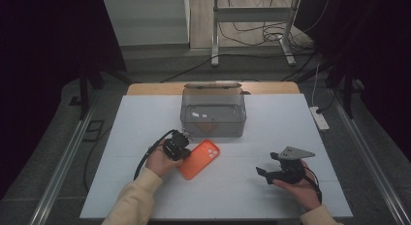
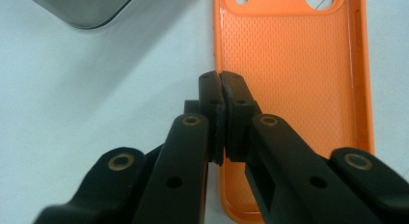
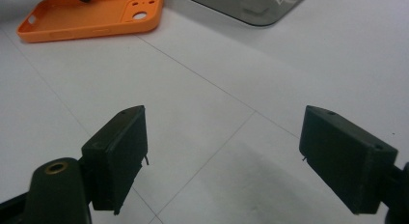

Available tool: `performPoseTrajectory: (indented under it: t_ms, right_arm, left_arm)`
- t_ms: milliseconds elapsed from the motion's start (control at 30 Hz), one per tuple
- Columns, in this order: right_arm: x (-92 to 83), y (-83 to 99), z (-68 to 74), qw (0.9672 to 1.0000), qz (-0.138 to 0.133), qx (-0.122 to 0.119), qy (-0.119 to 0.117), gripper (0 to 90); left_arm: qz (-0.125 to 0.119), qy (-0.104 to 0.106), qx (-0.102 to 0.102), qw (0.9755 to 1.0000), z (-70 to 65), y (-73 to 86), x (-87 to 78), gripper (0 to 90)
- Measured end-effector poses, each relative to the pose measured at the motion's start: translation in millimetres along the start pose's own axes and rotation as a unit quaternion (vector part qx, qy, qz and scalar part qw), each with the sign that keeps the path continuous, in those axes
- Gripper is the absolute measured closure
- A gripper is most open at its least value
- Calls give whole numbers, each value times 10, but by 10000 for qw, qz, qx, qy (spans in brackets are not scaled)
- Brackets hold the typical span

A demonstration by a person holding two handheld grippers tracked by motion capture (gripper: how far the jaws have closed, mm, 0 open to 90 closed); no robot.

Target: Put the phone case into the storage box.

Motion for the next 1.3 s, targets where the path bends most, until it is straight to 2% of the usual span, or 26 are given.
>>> performPoseTrajectory:
  t_ms: [567,1300]
  right_arm:
    - [-9,-7,-1,10000,-19,-2,-11,175]
    - [-12,-8,-10,10000,-21,5,2,175]
  left_arm:
    - [-258,-60,-88,9996,21,-16,-171,881]
    - [-496,-29,-130,9987,13,-24,-339,882]
Point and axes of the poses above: each handheld gripper's, and its own axes: x roughly forward along the jaws, y roughly out of its underside, z roughly to its left, the point moved 7 cm from there along x, roughly forward along the jaws, and after that the axes turned 15 degrees about x, right-handed, at the moved point
